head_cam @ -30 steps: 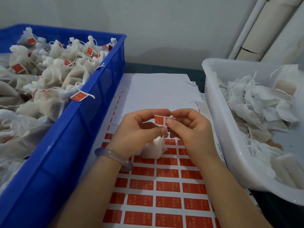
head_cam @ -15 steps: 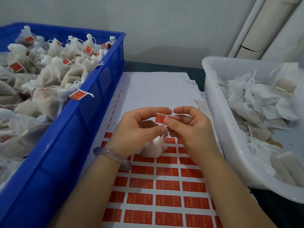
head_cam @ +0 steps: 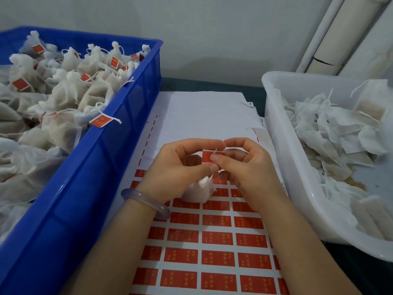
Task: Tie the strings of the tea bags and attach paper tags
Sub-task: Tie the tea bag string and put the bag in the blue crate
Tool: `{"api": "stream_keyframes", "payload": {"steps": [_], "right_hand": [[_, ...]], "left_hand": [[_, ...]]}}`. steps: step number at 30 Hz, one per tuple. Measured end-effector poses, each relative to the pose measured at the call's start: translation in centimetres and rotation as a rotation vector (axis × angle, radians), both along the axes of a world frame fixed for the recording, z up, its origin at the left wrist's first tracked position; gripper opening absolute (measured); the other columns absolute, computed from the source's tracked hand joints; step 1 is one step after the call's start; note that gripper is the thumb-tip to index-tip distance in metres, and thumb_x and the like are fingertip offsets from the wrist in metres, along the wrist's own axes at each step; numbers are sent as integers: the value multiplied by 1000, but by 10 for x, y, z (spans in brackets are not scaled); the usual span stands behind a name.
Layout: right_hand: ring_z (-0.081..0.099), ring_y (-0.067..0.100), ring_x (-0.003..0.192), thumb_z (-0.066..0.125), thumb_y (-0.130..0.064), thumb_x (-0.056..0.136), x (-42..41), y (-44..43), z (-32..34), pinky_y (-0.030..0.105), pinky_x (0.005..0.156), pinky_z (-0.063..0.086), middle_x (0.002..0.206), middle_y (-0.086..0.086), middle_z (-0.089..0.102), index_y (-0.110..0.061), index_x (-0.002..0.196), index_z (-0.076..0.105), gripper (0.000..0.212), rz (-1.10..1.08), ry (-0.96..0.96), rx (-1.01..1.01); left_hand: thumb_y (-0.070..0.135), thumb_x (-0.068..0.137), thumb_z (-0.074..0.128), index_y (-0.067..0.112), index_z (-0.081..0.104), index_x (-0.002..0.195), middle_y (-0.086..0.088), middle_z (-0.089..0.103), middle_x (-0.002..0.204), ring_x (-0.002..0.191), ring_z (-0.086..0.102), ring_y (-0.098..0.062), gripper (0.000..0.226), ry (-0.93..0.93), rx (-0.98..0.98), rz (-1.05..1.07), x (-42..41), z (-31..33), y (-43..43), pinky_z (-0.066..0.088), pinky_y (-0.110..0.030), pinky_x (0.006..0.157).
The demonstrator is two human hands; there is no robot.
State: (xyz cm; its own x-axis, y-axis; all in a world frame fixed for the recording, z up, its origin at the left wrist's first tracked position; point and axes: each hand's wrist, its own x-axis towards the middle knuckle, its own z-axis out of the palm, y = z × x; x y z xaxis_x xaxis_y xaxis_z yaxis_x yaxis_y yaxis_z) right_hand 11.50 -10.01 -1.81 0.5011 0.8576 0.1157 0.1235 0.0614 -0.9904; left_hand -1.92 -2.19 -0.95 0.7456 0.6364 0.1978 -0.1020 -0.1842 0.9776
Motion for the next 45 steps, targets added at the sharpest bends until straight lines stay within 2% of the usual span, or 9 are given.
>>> {"api": "stream_keyframes", "payload": {"steps": [5, 10, 13, 17, 22, 28, 31, 34, 45], "right_hand": [[69, 5, 69, 74, -17, 76, -2, -1, 1, 13, 56, 51, 74, -19, 71, -29, 93, 56, 27, -33, -22, 47], [69, 5, 71, 74, -27, 72, -3, -1, 4, 12, 58, 51, 77, -17, 71, -30, 92, 59, 26, -56, -60, 101], [69, 6, 74, 68, -40, 62, -3, -1, 6, 13, 59, 52, 79, -16, 71, -32, 89, 64, 28, -62, -49, 132], [69, 5, 77, 63, -38, 65, -3, 0, 4, 12, 61, 51, 80, -18, 71, -33, 85, 66, 21, -47, -47, 133], [67, 0, 79, 59, -46, 65, -6, 1, 1, 12, 63, 52, 82, -27, 67, -35, 82, 65, 21, -62, -105, 105], [63, -5, 84, 62, -34, 77, -6, 1, 1, 6, 64, 49, 81, -32, 66, -40, 82, 63, 8, -36, -165, 117], [62, -9, 84, 63, -38, 72, -8, 0, 4, 3, 62, 46, 79, -36, 64, -41, 87, 61, 15, -32, -182, 138], [64, -8, 79, 62, -43, 63, -8, 0, 4, 4, 60, 47, 77, -33, 65, -37, 87, 60, 24, -68, -142, 159], [67, 4, 78, 59, -42, 69, -9, 0, 4, 12, 63, 51, 79, -20, 70, -35, 83, 65, 16, 6, -104, 165]], "left_hand": [[4, 80, 66, 28, 66, 105, 12, 71, 101, 86, 70, -14, 35, 14, 40, 29, 0, 1, 0, 56, -22, 72], [41, 64, 65, 30, 63, 105, 13, 69, 99, 83, 69, -11, 42, -23, 15, 180, 1, 2, 0, 56, -21, 65], [30, 70, 66, 24, 63, 92, 12, 69, 76, 70, 68, -7, 23, -33, 25, 287, 2, 2, 3, 52, -14, 59], [18, 77, 67, 17, 60, 85, 12, 67, 68, 64, 66, -7, 11, -46, 25, 338, 3, -2, 5, 50, -12, 56], [23, 78, 68, 22, 60, 81, 10, 64, 73, 71, 64, -6, 9, -18, 123, 431, 5, -5, 3, 51, -12, 60], [26, 77, 68, 27, 63, 81, 15, 64, 76, 74, 62, 0, 7, 17, 256, 482, 5, -3, 0, 48, -7, 59], [38, 71, 60, 33, 64, 86, 19, 66, 82, 79, 64, 2, 16, -16, 212, 401, 4, 2, -3, 49, -8, 62], [39, 66, 61, 34, 64, 86, 25, 67, 81, 80, 65, 2, 21, -58, 118, 344, 4, 5, -5, 49, -8, 62], [28, 64, 65, 24, 68, 92, 14, 71, 82, 78, 69, -8, 28, -99, 22, 306, 3, 2, -4, 54, -16, 65]]}}
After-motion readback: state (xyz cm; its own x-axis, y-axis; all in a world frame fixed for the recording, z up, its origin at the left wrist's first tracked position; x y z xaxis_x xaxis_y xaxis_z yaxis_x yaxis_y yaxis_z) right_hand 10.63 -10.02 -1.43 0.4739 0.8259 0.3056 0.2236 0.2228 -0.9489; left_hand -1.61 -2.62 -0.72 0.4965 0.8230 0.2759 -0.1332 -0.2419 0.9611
